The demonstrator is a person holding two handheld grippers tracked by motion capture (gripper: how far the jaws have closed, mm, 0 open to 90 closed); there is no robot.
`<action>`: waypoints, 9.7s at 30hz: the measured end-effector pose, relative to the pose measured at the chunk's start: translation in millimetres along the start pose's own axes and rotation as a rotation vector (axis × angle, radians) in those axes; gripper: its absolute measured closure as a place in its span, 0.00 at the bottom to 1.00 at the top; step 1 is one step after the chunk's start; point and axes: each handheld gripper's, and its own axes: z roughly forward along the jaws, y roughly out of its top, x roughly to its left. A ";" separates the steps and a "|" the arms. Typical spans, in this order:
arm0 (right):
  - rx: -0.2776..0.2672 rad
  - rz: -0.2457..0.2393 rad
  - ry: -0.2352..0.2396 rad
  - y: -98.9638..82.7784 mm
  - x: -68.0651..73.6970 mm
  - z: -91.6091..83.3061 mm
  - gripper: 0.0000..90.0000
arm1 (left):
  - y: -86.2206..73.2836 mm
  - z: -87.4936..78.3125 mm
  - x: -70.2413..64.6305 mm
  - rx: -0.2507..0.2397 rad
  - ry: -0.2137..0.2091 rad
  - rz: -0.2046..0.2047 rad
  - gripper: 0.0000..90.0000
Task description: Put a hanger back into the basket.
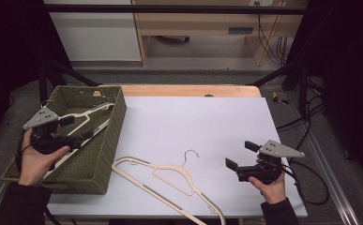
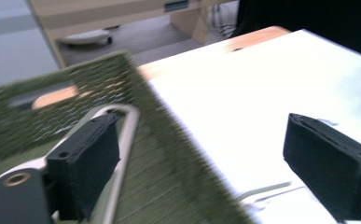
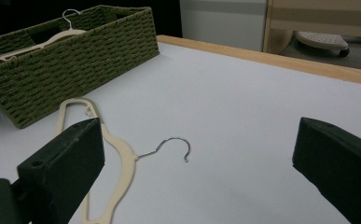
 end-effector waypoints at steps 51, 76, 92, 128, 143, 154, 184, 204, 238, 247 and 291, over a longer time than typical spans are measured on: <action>0.003 0.001 -0.007 -7.8 -1.6 -1.7 0.03 | -31.7 171.3 -180.4 0.125 -0.227 0.067 0.16; 0.021 -0.001 -0.003 -9.8 1.6 4.2 0.04 | -59.7 215.9 -204.8 0.260 -0.201 0.061 0.55; 0.034 -0.007 0.000 -10.8 3.0 6.4 0.04 | -65.6 224.2 -212.6 0.337 -0.131 0.059 0.86; 0.204 0.040 0.191 -40.0 31.0 72.2 0.17 | -52.5 194.3 -222.8 0.231 -0.106 0.020 0.99; 0.360 0.079 0.323 -61.0 45.9 116.1 0.49 | -48.8 185.2 -222.8 0.205 -0.120 0.032 0.99; 0.422 0.157 0.429 -65.0 48.4 132.1 0.79 | -47.0 180.7 -222.3 0.191 -0.130 0.036 0.99; 0.297 0.110 0.467 -19.9 42.9 89.2 0.96 | -19.3 93.8 -138.0 0.034 -0.357 0.087 0.15; 0.312 -0.023 0.547 3.9 56.3 76.9 0.96 | -19.0 111.2 -159.5 0.192 -0.519 0.268 0.55; 0.114 -0.108 0.279 4.6 39.4 51.5 0.47 | -15.4 92.8 -172.5 0.197 -0.533 0.258 0.96; 0.000 -0.062 0.119 5.7 17.0 15.8 0.14 | 9.1 69.6 -157.7 0.144 -0.461 0.244 0.96; -0.025 -0.003 -0.028 -3.5 -7.6 -11.2 0.04 | 50.7 -21.3 24.9 0.116 -0.198 0.162 0.96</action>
